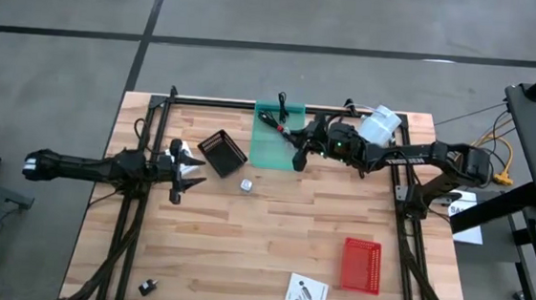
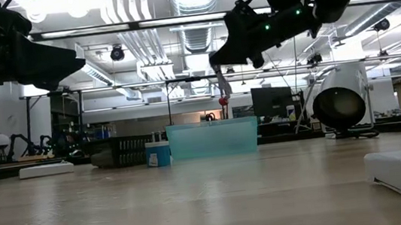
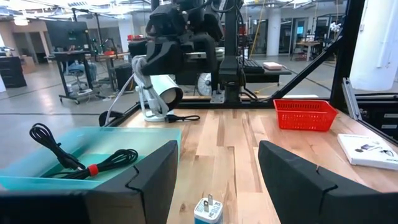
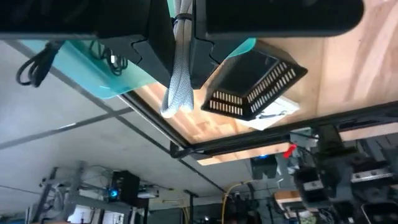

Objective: Pick and place items into bin
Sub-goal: Put the white charger cable into the green bin

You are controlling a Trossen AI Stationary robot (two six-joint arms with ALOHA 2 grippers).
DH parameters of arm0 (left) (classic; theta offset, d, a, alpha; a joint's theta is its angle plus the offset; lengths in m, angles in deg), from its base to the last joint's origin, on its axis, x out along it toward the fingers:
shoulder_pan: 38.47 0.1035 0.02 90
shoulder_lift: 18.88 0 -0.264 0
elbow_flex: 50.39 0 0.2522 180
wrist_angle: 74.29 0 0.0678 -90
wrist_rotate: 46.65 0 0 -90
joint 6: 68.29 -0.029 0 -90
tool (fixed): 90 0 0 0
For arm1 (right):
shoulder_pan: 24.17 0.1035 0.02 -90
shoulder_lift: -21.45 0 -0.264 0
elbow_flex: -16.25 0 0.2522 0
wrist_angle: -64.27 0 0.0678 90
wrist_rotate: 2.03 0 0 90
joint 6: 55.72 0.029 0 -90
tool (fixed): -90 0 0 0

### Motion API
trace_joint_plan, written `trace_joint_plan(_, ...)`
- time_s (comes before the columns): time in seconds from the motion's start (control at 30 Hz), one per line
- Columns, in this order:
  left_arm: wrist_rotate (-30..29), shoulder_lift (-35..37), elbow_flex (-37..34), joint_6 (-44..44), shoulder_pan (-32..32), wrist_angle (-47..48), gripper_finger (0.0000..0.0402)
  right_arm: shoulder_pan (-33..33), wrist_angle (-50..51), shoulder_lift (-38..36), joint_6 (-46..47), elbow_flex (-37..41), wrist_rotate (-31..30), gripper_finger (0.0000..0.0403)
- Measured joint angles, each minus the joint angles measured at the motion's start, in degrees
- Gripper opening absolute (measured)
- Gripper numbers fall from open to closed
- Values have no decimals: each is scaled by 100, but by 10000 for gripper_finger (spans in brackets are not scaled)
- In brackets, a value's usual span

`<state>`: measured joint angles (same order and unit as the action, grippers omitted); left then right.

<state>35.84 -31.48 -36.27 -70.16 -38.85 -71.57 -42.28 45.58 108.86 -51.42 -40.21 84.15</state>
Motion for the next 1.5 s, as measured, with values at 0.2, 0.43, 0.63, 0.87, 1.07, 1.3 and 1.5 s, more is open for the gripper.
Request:
trace_joint_plan(0.2, 0, -8, -2, 0, -1, -7, 208, -159, -700, 763, 145, -87, -66, 18)
trace_joint_plan(0.43, -1, -6, -7, 0, -1, -4, 208, -475, -719, 1417, 153, -604, -73, 18)
trace_joint_plan(0.63, -1, -5, -7, 0, -1, -27, 208, -632, -494, 1557, 173, -960, -82, 18)
trace_joint_plan(0.87, -1, -4, -7, 0, -2, -44, 208, -675, -263, 1548, 147, -1073, -73, 18)
trace_joint_plan(1.07, -1, 0, -7, -2, -2, -44, 208, -884, -68, 1548, 269, -1067, -82, 18)
trace_joint_plan(1.3, -1, -9, -7, -2, -2, -44, 208, -1147, -76, 1548, 350, -1064, -78, 18)
trace_joint_plan(1.5, -1, -30, -8, -2, -2, -44, 208, -1379, -81, 1550, 356, -1064, -80, 18)
